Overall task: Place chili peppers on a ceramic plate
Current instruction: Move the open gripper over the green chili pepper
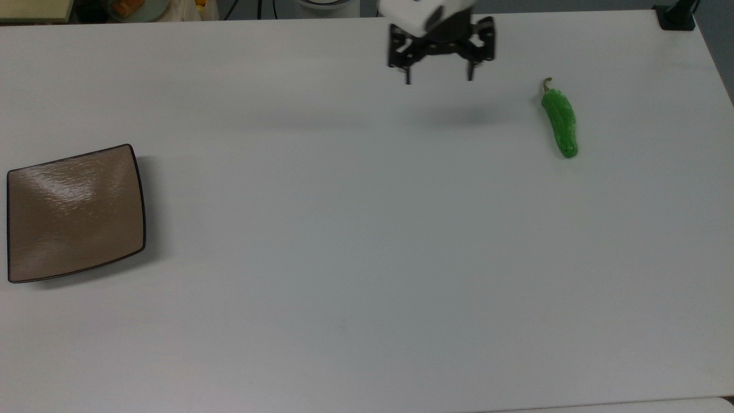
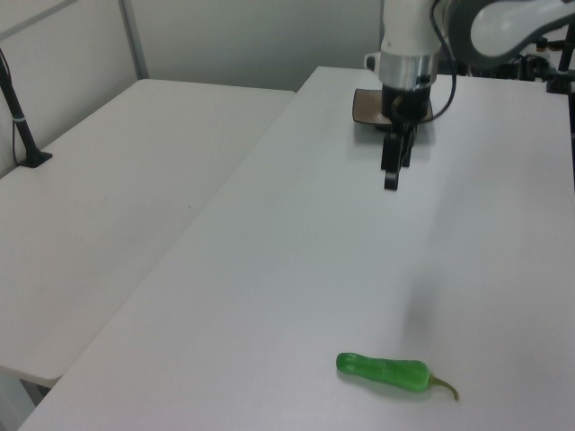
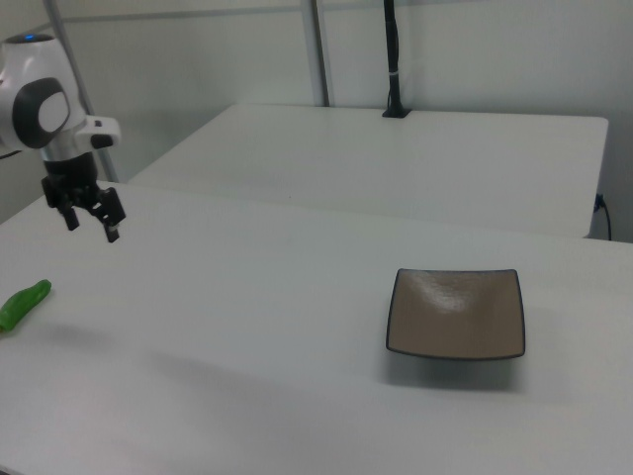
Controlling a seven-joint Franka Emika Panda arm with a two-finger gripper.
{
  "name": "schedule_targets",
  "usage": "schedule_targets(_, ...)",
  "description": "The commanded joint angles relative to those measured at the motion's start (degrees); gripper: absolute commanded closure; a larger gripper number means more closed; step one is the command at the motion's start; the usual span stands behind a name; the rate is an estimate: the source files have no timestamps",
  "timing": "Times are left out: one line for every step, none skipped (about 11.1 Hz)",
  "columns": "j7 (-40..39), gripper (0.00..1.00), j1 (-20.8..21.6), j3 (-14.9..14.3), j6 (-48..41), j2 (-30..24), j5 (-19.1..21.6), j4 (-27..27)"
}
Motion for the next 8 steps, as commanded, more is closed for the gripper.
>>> schedule_targets(1.7,0.00,6.3,1.4,5.6,4.4,0.9,-0.6)
schedule_targets(2.8,0.00,7.4,2.1,7.6,6.1,0.9,-0.6)
schedule_targets(4.3,0.00,9.9,2.1,10.3,8.1,0.8,-0.6)
schedule_targets(4.9,0.00,11.6,2.1,13.4,9.8,0.8,-0.6)
schedule_targets(5.1,0.00,13.0,2.2,15.7,11.3,0.8,-0.6)
schedule_targets(5.1,0.00,13.9,2.4,17.0,12.2,0.8,-0.6)
schedule_targets(5.1,0.00,14.3,2.8,18.1,13.5,0.8,-0.6)
schedule_targets(6.4,0.00,16.0,3.0,20.1,14.8,0.4,-0.4)
